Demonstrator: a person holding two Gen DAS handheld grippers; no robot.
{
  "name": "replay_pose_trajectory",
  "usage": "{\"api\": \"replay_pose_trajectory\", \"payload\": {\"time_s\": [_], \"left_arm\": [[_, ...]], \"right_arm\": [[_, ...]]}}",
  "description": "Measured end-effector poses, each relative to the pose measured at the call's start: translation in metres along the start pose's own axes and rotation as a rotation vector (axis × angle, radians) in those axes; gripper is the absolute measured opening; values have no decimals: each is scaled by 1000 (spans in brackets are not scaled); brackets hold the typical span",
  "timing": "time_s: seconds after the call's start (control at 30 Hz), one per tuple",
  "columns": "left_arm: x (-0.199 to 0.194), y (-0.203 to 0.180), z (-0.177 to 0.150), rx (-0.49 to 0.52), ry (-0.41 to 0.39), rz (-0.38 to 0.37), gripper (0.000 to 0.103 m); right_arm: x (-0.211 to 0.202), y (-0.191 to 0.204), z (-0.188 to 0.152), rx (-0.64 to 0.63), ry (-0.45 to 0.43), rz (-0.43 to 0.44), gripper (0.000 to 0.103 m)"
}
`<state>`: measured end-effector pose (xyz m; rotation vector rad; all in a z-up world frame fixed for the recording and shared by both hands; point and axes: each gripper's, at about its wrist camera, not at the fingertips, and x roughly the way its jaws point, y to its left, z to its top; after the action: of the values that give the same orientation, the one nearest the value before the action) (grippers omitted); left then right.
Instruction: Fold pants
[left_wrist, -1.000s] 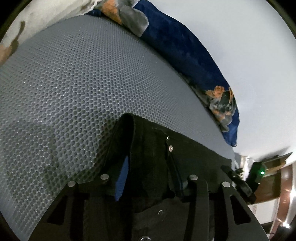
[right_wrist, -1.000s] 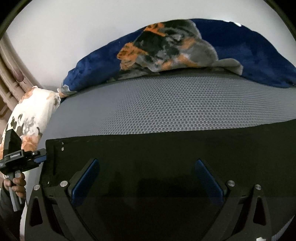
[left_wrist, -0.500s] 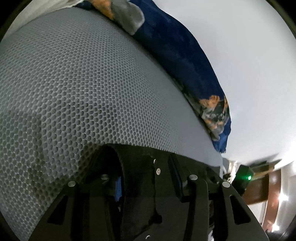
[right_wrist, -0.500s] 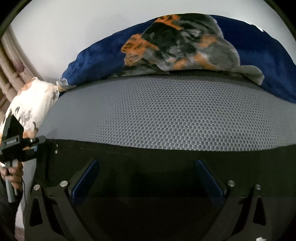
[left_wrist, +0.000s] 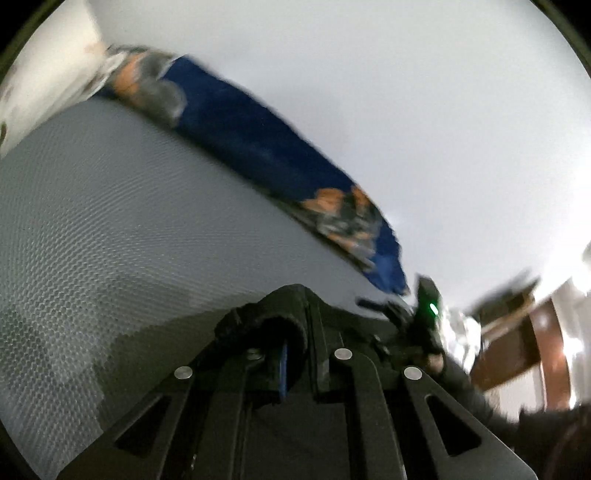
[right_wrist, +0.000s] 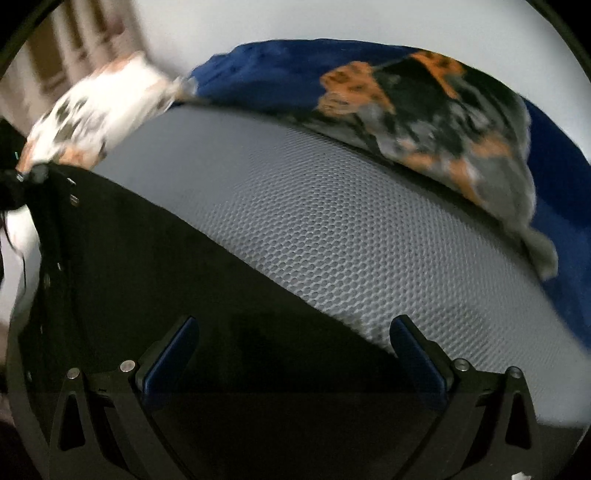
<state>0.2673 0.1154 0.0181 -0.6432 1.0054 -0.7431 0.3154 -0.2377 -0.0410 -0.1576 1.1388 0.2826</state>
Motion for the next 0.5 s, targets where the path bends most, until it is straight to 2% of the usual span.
{"api": "replay_pose_trajectory", "payload": {"time_s": [0.1,0.2,0.4,0.5], "left_arm": [[-19,-12,-11,30,-11,-42,8],[-32,-16,-17,41,-24,-50,8],[-39,-16,-23,40,-22,-19,8],[-40,-15,-23,45,-22,3,8]], "right_arm": [[1,-7,8,-67,47,41,103],[8,-16,11,-123,103,54,100],[27,-29,4,-212,243,165,74],[25,-34,0,-233,252,178,65]]}}
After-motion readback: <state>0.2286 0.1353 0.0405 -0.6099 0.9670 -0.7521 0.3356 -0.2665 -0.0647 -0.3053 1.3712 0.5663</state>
